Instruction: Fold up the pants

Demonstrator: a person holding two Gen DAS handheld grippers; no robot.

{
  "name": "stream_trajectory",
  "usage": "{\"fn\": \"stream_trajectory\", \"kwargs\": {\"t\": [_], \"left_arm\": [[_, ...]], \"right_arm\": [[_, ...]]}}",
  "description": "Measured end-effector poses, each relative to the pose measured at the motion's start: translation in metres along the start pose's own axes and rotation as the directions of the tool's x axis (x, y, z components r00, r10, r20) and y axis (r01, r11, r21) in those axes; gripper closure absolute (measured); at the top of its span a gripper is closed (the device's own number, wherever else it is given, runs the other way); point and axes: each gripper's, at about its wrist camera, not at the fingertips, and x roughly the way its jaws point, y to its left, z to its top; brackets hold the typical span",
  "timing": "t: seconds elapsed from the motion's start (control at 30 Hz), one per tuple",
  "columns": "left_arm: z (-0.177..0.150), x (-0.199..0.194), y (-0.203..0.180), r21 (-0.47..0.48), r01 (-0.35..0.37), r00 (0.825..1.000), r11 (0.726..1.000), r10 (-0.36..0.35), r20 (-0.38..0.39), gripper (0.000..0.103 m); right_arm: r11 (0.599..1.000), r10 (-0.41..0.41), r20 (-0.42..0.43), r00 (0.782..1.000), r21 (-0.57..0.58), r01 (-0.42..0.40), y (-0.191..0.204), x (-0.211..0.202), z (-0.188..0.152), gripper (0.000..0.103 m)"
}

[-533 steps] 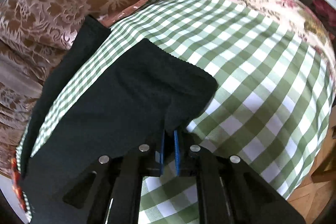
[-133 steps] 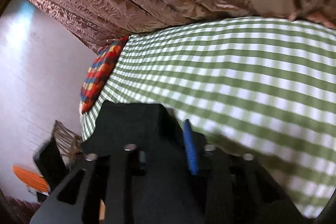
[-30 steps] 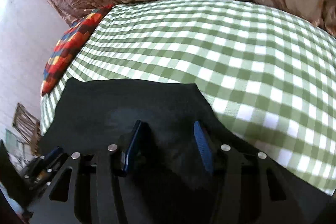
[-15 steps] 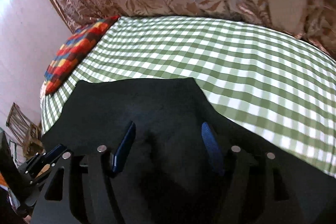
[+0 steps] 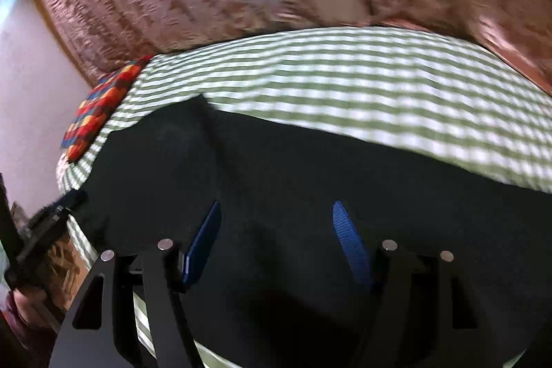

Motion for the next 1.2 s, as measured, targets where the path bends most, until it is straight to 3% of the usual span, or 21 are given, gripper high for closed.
{"fn": "stream_trajectory", "kwargs": {"t": [0.2,0.37,0.53,0.93,1.2], "left_arm": [[0.001,-0.013,-0.037,0.094,0.03,0.998,0.995,-0.035,0.049,0.066],[-0.004,-0.01,-0.072,0.17,0.077,0.995,0.982,-0.086,0.048,0.066],[-0.011,-0.007,-0.118,0.279,0.137,0.987,0.95,-0.153,0.036,0.066],[-0.039,0.0,-0.2,0.46,0.265,0.96,0.848,-0.275,-0.047,0.066],[-0.055,0.011,-0.218,0.492,0.308,0.95,0.814,-0.291,-0.112,0.066]], "right_arm": [[0.989,-0.114,0.03,0.993,0.099,0.111,-0.055,-0.044,-0.038,0.036],[0.971,-0.162,0.055,0.985,0.186,0.149,-0.088,-0.065,-0.054,0.036],[0.956,-0.203,0.057,0.978,0.228,0.185,-0.11,-0.076,-0.065,0.036],[0.947,-0.203,0.057,0.978,0.267,0.18,-0.131,-0.08,-0.085,0.035],[0.942,-0.168,0.065,0.984,0.304,0.141,-0.135,-0.092,-0.085,0.036]]}}
